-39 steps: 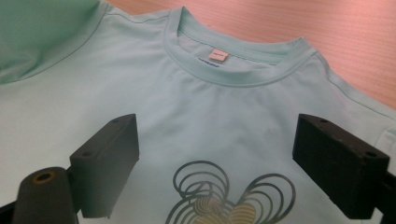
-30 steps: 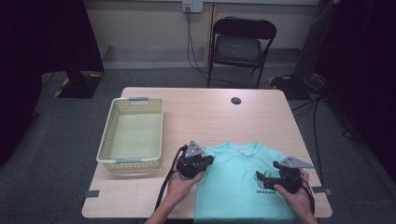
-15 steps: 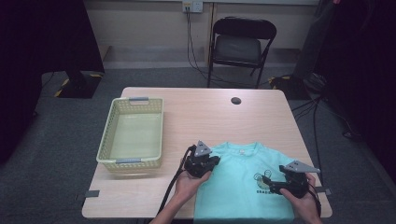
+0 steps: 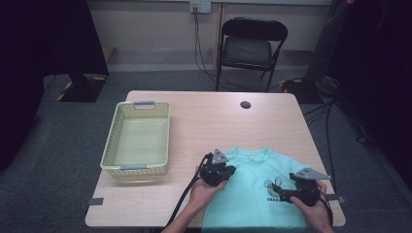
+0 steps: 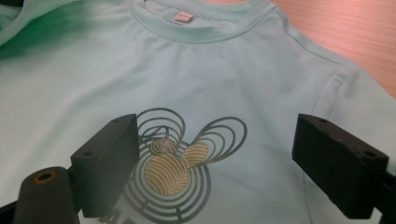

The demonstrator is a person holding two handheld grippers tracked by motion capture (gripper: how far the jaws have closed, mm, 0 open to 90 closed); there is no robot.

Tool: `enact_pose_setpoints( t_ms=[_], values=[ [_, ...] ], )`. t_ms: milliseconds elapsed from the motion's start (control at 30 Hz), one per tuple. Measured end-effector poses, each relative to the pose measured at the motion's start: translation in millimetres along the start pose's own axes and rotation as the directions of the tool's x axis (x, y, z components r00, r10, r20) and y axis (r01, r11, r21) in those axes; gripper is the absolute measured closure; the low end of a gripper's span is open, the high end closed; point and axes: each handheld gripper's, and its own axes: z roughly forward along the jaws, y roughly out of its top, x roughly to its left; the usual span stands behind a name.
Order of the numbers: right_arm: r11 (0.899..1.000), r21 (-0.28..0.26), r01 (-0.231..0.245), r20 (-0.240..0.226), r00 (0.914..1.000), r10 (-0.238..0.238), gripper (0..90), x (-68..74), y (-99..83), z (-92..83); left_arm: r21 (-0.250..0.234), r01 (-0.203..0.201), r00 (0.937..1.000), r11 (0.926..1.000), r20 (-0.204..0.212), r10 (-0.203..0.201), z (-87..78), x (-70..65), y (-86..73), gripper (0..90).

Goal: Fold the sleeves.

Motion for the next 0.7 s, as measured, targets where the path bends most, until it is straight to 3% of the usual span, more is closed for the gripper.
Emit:
enact_pose_setpoints(
  t_ms=[333, 433, 700],
  values=[
    [0.999, 0.035, 0.017, -0.009, 0.9998, -0.017, 14.3, 3.6, -2.0, 7.4, 0.033, 0.019, 0.9998, 0.9993, 0.001, -0.019, 13.7, -1.1, -2.9, 86.2],
    [0.998, 0.054, 0.024, -0.016, 0.9996, -0.023, 13.9, 4.6, -3.1, 10.2, 0.048, 0.000, 1.0000, 0.9988, 0.004, 0.000, 17.6, -4.8, -5.1, 86.0],
    [0.997, 0.056, 0.052, -0.005, 0.9986, -0.052, 13.3, 8.0, -3.9, 11.5, 0.065, 0.012, 0.9999, 0.9978, -0.008, -0.012, 25.1, -0.6, -10.8, 85.9]
  ],
)
